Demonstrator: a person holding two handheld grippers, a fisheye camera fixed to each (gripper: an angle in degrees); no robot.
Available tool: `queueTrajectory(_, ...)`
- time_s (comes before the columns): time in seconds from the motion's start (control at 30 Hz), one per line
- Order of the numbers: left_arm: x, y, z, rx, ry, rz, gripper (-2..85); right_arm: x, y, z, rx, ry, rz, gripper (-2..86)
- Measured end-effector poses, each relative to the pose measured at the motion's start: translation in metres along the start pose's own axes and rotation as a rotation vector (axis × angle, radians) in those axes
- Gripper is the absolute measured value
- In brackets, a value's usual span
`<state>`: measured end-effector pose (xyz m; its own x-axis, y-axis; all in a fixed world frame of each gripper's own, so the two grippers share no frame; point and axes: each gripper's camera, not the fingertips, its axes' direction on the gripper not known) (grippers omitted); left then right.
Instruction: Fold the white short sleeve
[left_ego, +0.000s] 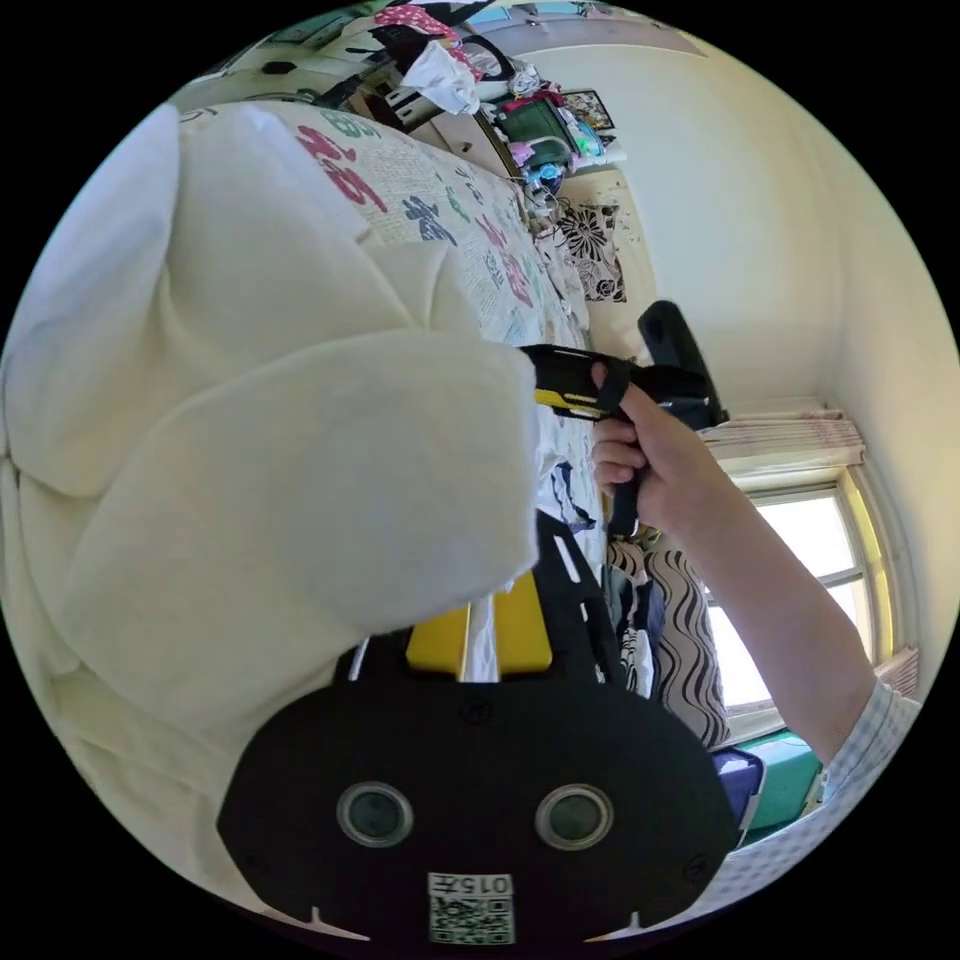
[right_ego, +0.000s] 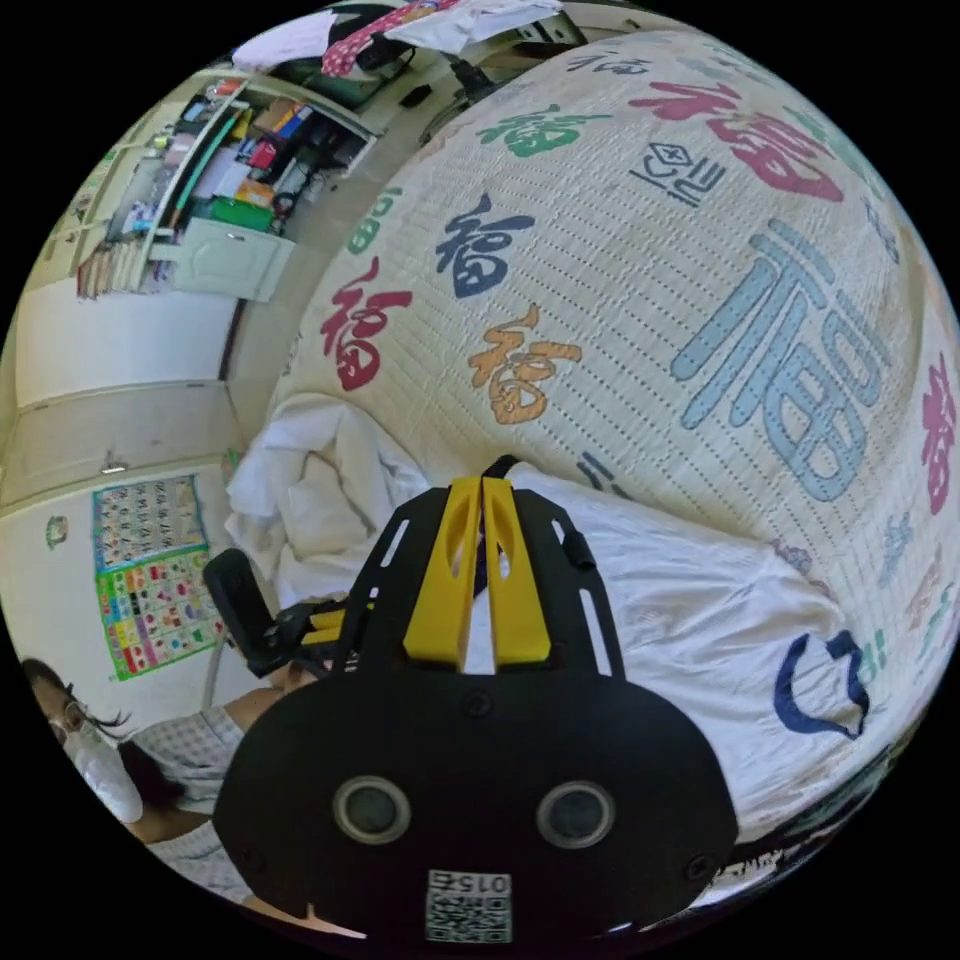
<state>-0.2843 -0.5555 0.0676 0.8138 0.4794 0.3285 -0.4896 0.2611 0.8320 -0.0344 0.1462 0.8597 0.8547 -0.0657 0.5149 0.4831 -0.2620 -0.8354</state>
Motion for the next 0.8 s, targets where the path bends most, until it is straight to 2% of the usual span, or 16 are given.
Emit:
queueTrajectory(0.13,-0.009,0.018,0.026,-0.027,-0.061,0.026,-0.2,-0.01,0.031,-0.035,0.045,0.283,-0.056,-0.8)
queueTrajectory(0.23,-0.013,0.034,0.045,-0.035,-0.106,0.056,0.1,-0.004,0.072,-0.073,0.108,0.36,-0.099,-0.7)
queueTrajectory(0.4,-0.012,0.063,0.069,-0.06,-0.177,0.12,1.9,0.04,0.186,-0.141,0.275,0.271,-0.083,-0.5)
queueTrajectory(0.57,0.007,0.113,0.058,0.068,-0.271,0.199,4.6,0.131,0.353,-0.181,0.5,0.132,0.049,-0.3)
queueTrajectory(0.63,0.04,0.13,0.069,0.122,-0.272,0.317,5.0,0.186,0.443,-0.183,0.611,0.09,0.188,-0.2)
queueTrajectory(0.7,0.075,0.137,0.101,0.083,-0.268,0.435,5.3,0.225,0.503,-0.177,0.648,0.079,0.32,0.0)
queueTrajectory(0.8,0.139,0.154,0.189,-0.086,-0.217,0.611,6.0,0.278,0.585,-0.158,0.667,0.027,0.502,0.5)
